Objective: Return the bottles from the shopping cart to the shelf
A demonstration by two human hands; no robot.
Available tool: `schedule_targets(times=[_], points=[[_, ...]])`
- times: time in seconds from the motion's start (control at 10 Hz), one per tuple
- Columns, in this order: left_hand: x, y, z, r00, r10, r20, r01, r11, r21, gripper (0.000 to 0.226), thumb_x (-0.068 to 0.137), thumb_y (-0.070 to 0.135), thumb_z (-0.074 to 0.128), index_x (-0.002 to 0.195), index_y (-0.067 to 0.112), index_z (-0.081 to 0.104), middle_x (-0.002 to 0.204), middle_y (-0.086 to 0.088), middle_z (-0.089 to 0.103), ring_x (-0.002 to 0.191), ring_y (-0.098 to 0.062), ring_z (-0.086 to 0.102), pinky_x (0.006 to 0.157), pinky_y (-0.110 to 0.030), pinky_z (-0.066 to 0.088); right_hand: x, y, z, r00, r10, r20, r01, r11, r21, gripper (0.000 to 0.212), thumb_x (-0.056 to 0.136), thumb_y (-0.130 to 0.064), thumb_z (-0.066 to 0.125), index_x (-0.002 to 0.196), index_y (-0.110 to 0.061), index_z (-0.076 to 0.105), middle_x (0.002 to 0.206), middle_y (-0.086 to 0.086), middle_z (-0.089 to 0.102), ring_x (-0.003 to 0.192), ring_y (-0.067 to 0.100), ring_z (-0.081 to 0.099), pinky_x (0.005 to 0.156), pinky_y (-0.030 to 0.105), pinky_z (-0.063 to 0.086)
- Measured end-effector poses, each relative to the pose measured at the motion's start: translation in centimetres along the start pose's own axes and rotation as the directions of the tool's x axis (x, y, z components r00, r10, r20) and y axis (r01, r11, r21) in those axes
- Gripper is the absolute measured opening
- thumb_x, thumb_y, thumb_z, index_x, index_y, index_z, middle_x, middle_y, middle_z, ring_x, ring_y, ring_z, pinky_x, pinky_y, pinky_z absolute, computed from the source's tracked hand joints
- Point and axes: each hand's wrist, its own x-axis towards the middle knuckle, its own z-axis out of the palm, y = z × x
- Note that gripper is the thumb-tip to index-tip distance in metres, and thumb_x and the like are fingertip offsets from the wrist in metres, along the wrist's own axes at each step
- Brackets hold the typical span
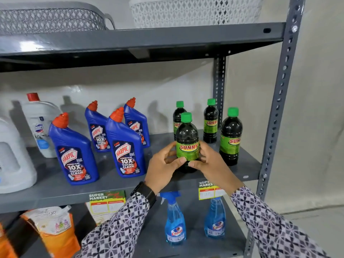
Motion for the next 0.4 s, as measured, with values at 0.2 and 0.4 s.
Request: schedule_targets(times=[0.2,0.4], points=[[-0.2,-0.3,0.0,0.999,0.031,-0.030,-0.030,0.999,0.015,0.066,0.086,0.015,0.077,0.146,0.026,0.050,0.113,0.015,0.070,0.092,0.024,0.066,0.078,0.000,0.051,-0.4,0.0,0.9,1.000,-0.005,-0.027,0.002,0.995,-0.099,0.069,0.095,-0.005,0.071,0.155,-0.025,0.041,0.140,-0.004,0.068,0.129,0.007,0.065,0.115,0.033,0.048],[-1.2,0.3,-0.3,0.998,0.053,-0.038,-0.053,0.998,0.020,0.066,0.091,0.022,0.072,0.151,0.028,0.044,0.135,0.002,0.068,0.089,0.027,0.061,0.077,0.007,0.045,-0.7,-1.0,2.1,0.999,-0.008,-0.053,0.001,0.993,-0.118,0.079,0.097,-0.011,0.070,0.163,-0.027,0.028,0.152,-0.004,0.059,0.134,0.005,0.058,0.121,0.037,0.041]])
